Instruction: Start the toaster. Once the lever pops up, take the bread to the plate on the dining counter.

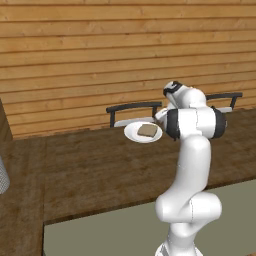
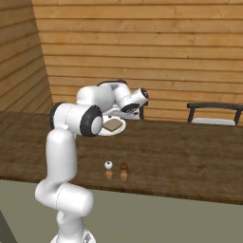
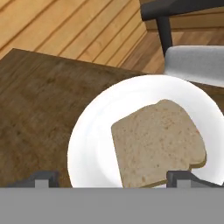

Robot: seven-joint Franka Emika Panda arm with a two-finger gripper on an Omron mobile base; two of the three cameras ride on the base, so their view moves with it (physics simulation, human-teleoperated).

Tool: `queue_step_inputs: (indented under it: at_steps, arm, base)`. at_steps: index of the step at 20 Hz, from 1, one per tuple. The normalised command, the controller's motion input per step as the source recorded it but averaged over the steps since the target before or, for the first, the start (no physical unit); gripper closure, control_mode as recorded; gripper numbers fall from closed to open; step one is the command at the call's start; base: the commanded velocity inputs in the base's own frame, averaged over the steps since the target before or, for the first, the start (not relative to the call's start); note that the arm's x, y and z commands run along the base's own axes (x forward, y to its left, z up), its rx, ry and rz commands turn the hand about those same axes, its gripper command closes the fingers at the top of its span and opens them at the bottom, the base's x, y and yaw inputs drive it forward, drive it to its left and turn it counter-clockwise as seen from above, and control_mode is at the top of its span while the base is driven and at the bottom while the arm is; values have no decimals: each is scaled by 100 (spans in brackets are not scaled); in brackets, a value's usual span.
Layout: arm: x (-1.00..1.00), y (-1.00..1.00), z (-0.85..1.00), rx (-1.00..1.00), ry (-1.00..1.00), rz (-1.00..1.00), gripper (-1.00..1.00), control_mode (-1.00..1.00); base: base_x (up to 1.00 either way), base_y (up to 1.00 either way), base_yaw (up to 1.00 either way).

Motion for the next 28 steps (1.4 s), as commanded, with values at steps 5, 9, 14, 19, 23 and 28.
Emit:
queue_step_inputs:
  at_steps: [5,9,14,19,23,28]
  arm:
    - [-2,-8,35,-8,3,0,-100,-100]
    - [-25,46,60,-13,0,-1,-100,-100]
    - [-80,36,57,-17,0,-27,-100,-100]
    - [-100,22,28,-18,-2,-28,-100,-100]
    - [-100,25,12,-21,-12,-20,-100,-100]
    - [-100,33,27,-17,-8,-14,-100,-100]
  base:
    - [0,0,0]
    - [0,0,0]
    - [0,0,0]
    - [0,0,0]
    - [0,0,0]
    - [0,0,0]
